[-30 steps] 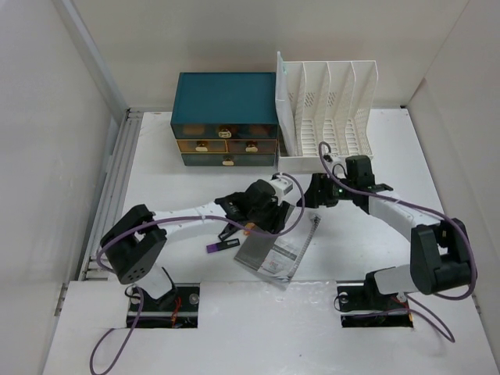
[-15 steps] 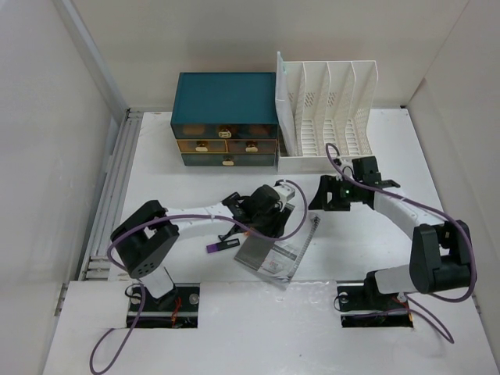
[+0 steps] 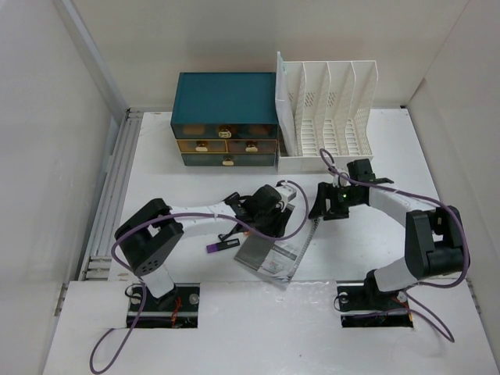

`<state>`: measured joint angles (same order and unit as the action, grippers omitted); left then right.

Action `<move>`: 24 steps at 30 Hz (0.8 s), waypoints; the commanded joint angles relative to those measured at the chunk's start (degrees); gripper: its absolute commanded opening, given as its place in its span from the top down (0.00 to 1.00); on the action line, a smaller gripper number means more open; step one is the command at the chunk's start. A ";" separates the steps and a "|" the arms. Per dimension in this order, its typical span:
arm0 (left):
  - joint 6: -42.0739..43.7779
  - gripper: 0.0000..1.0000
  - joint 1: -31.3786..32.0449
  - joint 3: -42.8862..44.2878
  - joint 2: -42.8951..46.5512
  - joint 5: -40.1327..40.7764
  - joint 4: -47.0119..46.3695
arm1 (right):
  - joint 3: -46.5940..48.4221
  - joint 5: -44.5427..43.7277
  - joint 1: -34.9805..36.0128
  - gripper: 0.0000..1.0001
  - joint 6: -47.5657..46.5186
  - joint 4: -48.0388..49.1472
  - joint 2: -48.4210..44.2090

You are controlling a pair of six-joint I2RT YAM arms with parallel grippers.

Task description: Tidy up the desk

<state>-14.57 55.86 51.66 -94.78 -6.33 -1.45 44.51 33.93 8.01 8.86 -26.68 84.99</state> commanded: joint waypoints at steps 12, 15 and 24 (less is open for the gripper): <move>-0.55 0.55 0.22 4.76 -3.39 -4.66 -0.30 | -0.13 7.99 9.13 0.26 0.98 5.14 3.42; -0.55 0.55 0.22 5.29 -3.92 -5.27 -0.30 | -0.65 7.46 9.13 0.28 0.98 5.14 3.43; -0.55 0.55 0.22 5.82 -5.24 -5.98 -0.30 | -1.88 3.25 9.13 1.00 1.51 6.81 -2.89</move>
<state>-14.87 55.86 56.01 -99.46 -11.29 -1.87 42.68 37.52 16.25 10.76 -22.04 86.04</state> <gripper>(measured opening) 0.447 0.066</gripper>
